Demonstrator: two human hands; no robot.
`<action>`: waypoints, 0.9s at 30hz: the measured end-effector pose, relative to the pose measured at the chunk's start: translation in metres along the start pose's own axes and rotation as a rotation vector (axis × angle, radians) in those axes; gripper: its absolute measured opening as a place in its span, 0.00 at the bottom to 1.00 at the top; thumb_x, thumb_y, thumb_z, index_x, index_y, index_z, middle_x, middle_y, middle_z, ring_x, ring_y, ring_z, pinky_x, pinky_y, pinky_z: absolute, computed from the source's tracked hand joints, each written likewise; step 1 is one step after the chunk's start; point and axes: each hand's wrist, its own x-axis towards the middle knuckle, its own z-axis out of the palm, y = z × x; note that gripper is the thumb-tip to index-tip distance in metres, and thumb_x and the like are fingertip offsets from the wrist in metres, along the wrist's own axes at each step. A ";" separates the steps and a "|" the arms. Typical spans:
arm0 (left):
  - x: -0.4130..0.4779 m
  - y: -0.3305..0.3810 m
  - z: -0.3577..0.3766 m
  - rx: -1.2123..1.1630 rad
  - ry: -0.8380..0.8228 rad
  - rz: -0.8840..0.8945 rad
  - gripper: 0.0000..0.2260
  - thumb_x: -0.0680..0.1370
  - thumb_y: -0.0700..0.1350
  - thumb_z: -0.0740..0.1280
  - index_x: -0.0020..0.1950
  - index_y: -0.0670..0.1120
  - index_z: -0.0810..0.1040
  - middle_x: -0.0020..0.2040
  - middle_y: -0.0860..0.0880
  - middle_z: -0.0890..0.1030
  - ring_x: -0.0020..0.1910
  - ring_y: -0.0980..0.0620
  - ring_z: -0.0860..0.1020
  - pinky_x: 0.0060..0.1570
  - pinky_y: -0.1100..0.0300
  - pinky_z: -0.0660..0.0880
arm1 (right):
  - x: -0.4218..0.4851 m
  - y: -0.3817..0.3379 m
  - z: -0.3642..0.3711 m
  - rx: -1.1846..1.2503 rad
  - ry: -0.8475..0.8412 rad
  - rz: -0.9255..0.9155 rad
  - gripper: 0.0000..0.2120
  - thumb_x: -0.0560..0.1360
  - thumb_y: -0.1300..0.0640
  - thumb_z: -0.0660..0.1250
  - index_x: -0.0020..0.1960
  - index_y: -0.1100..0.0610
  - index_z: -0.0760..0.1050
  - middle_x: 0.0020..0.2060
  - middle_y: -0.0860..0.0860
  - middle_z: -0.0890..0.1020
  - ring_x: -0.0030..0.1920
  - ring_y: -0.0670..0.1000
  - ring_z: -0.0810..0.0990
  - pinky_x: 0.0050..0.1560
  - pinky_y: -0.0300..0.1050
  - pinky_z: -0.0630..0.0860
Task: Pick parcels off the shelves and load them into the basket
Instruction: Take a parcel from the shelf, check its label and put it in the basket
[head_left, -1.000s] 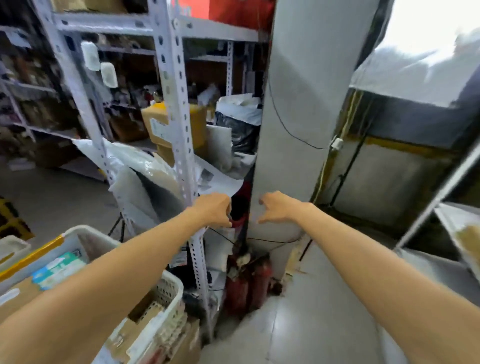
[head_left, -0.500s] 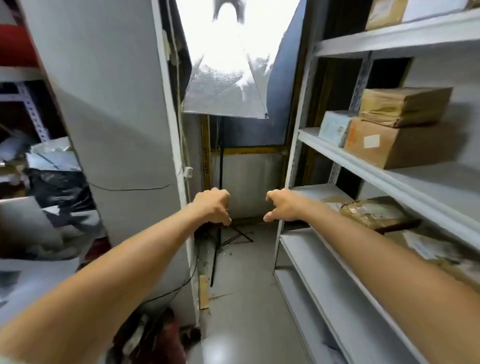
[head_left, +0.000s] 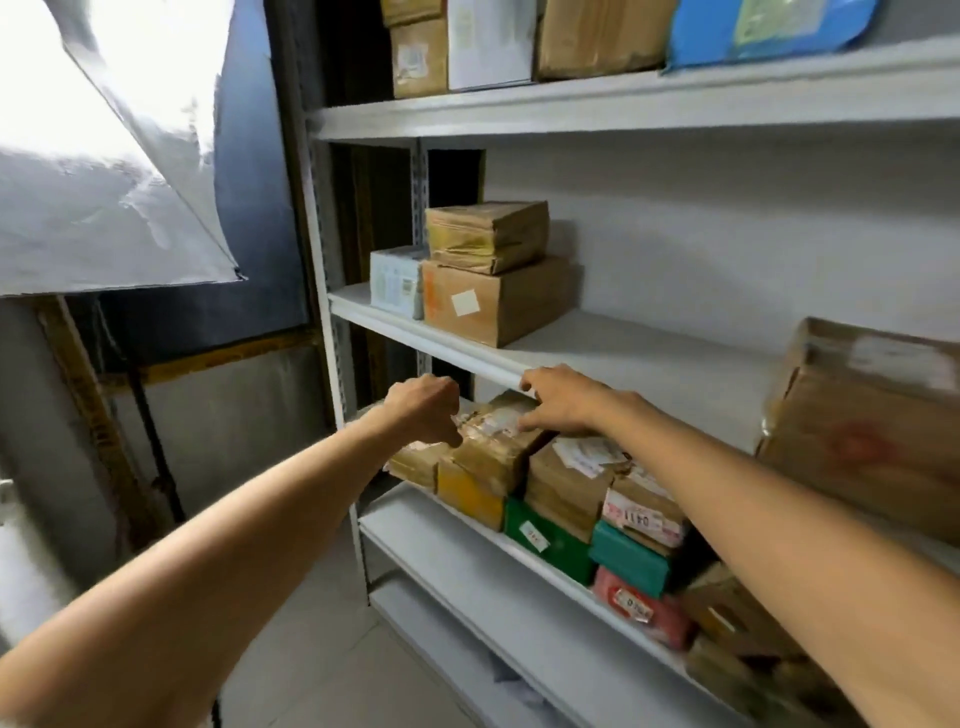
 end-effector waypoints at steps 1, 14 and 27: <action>0.008 0.010 -0.003 -0.005 0.003 0.052 0.22 0.70 0.53 0.74 0.61 0.49 0.75 0.53 0.49 0.77 0.44 0.51 0.75 0.37 0.59 0.71 | -0.008 0.008 -0.004 0.001 0.012 0.047 0.25 0.73 0.47 0.70 0.66 0.57 0.70 0.59 0.55 0.77 0.55 0.54 0.77 0.55 0.50 0.76; 0.014 0.137 -0.024 0.014 -0.024 0.613 0.22 0.71 0.55 0.73 0.62 0.51 0.74 0.57 0.50 0.78 0.53 0.48 0.78 0.43 0.59 0.70 | -0.149 0.055 -0.028 0.004 0.088 0.571 0.27 0.74 0.50 0.70 0.69 0.57 0.67 0.63 0.56 0.73 0.58 0.55 0.75 0.56 0.48 0.74; -0.017 0.223 -0.036 -0.072 0.022 0.655 0.21 0.72 0.51 0.73 0.63 0.49 0.75 0.57 0.50 0.79 0.55 0.48 0.78 0.44 0.60 0.69 | -0.287 0.117 -0.059 -0.052 0.109 0.812 0.31 0.74 0.48 0.70 0.72 0.56 0.64 0.66 0.56 0.69 0.63 0.55 0.72 0.58 0.47 0.72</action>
